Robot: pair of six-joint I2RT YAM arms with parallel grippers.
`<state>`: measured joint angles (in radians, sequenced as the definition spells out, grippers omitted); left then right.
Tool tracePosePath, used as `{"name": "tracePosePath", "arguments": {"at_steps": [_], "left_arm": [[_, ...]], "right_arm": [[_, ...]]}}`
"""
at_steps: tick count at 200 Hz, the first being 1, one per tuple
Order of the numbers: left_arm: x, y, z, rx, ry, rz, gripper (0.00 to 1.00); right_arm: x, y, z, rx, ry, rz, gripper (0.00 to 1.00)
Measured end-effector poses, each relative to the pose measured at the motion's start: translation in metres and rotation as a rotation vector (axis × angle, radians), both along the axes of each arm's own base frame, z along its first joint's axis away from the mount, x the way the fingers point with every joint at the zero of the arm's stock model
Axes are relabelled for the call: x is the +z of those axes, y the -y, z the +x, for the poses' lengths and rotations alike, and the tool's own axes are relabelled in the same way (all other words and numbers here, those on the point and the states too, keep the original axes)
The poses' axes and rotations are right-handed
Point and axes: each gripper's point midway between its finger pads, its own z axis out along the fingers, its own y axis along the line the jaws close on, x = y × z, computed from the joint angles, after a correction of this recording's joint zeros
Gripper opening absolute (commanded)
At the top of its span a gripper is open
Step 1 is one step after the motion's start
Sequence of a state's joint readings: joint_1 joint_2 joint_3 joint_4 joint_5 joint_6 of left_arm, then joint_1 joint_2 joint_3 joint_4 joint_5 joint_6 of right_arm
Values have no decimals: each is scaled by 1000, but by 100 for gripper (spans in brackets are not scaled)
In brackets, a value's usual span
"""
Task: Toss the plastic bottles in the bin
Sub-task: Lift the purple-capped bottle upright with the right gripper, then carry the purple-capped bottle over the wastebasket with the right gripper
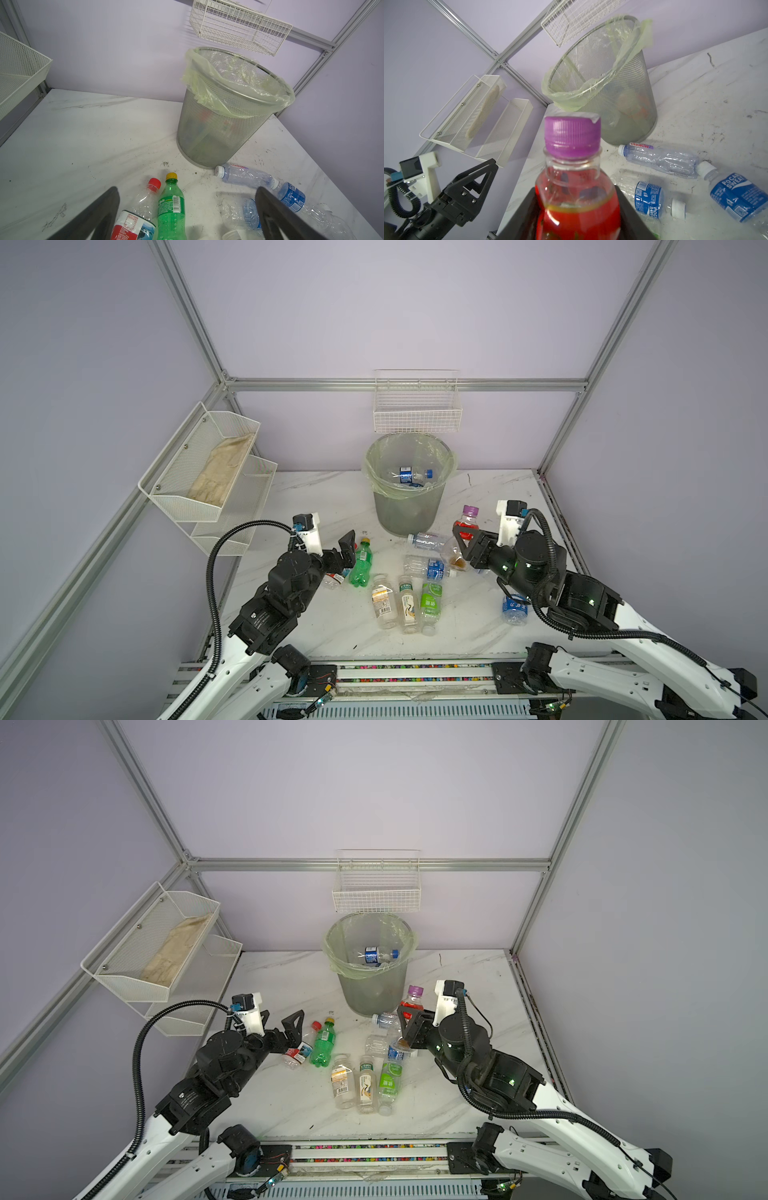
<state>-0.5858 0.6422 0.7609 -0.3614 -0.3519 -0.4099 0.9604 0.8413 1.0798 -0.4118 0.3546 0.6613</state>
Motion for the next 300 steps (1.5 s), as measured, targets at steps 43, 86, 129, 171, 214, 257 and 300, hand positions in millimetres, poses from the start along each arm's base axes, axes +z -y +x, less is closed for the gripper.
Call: {"name": "tracePosePath", "arguments": {"at_steps": [43,86,129,171,214,257,300], "left_arm": [[-1,1,1,-3,-5,-3,100],[-4,2,0,-6,-15,-16,100],[-6,5,-2,-24,-23,-44,100],[-4,3,-11,-39,-22,-68,100],[-4,1,-19,-49,-30,-85,100],[-7,-4,-26,-47,-41,-79,100],[-11,-6,-26,-39,-53,-68,100]], "right_arm": [[46,21,-1,-62,103,17,0],[69,31,2,-105,162,-8,0],[95,25,16,-149,216,-47,0],[134,-8,49,-198,266,-108,0],[137,-52,148,-200,234,-170,50],[63,-89,232,-135,63,-330,97],[34,-71,187,-68,-1,-389,97]]}}
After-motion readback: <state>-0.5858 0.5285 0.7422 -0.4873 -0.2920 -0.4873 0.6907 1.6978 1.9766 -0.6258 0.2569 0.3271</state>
